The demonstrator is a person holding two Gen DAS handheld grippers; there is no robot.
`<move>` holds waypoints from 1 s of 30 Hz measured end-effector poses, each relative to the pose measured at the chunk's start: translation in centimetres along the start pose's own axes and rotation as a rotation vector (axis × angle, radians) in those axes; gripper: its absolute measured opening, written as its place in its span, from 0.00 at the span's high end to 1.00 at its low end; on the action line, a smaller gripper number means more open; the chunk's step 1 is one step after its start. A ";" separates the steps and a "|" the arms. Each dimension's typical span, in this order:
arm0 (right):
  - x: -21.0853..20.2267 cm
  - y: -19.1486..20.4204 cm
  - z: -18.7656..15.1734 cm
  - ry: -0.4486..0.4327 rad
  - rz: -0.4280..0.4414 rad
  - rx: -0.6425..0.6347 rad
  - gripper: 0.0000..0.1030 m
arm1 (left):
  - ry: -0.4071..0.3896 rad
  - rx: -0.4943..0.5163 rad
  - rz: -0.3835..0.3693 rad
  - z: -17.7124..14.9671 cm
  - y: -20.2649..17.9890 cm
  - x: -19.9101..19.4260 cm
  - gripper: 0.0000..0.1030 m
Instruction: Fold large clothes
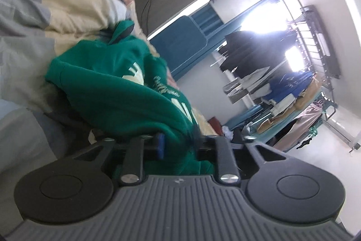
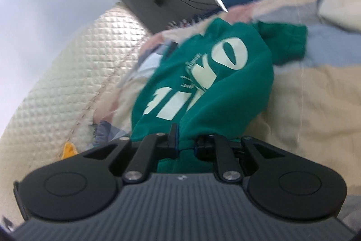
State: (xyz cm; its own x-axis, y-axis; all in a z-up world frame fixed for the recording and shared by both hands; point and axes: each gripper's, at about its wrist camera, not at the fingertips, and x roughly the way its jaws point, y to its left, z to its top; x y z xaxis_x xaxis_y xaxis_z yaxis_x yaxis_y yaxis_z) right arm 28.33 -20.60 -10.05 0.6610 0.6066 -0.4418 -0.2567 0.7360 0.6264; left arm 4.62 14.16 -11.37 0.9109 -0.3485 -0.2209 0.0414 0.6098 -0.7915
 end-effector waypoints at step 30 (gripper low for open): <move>5.2 -5.5 -1.0 0.123 0.009 0.355 0.37 | 0.128 -0.087 0.103 1.1 3.8 8.4 0.29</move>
State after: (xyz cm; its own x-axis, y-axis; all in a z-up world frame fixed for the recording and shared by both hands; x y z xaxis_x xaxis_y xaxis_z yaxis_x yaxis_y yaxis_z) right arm 32.47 -21.17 -16.45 0.5644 0.6598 -0.4960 0.0130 0.5937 0.8046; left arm 12.85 14.38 -15.61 0.8487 -0.3780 -0.3698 -0.0906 0.5851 -0.8059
